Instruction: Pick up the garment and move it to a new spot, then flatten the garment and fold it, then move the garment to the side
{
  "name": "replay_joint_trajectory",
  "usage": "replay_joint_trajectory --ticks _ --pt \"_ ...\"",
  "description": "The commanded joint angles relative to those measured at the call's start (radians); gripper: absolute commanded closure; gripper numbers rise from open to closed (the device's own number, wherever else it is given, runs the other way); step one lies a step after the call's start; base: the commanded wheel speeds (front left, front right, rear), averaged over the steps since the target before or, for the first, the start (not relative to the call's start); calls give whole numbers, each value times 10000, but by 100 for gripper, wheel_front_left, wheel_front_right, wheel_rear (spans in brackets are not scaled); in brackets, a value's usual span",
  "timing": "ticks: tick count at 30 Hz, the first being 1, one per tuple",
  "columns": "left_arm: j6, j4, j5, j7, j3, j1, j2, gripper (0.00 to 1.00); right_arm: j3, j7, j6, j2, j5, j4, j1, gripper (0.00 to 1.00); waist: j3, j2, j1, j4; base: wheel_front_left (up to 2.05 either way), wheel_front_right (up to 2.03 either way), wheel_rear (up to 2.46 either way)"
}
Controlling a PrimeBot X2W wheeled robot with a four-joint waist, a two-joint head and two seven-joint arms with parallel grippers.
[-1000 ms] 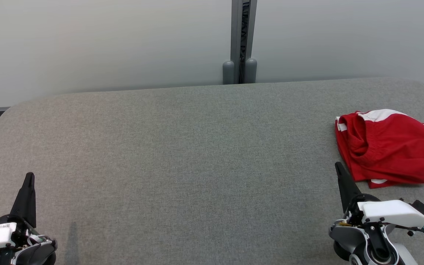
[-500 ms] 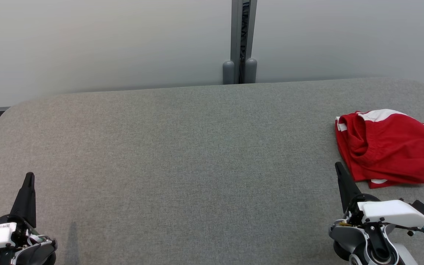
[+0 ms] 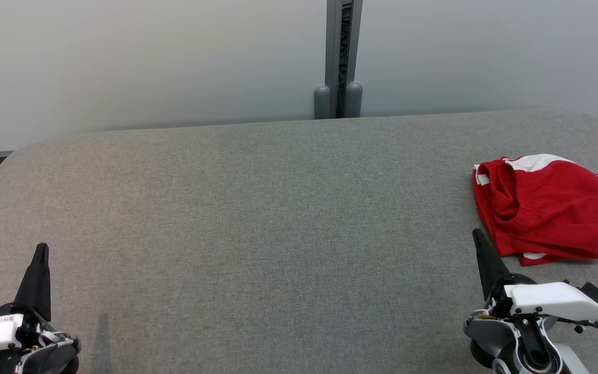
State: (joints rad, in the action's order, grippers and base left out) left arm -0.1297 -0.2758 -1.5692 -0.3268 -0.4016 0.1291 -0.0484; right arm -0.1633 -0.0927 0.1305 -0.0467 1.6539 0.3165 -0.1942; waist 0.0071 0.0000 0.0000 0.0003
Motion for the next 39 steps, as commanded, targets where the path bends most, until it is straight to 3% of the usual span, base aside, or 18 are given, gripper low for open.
replay_joint_trajectory --ticks 1,39 --pt "-30 -8 -53 -30 -20 123 -32 100 32 26 4 -57 21 34 -23 100 0 0 0 0 0 0 0" --pt "-30 -7 -53 -30 -20 122 -32 100 31 25 2 -57 22 33 -22 100 0 0 0 0 0 0 0"
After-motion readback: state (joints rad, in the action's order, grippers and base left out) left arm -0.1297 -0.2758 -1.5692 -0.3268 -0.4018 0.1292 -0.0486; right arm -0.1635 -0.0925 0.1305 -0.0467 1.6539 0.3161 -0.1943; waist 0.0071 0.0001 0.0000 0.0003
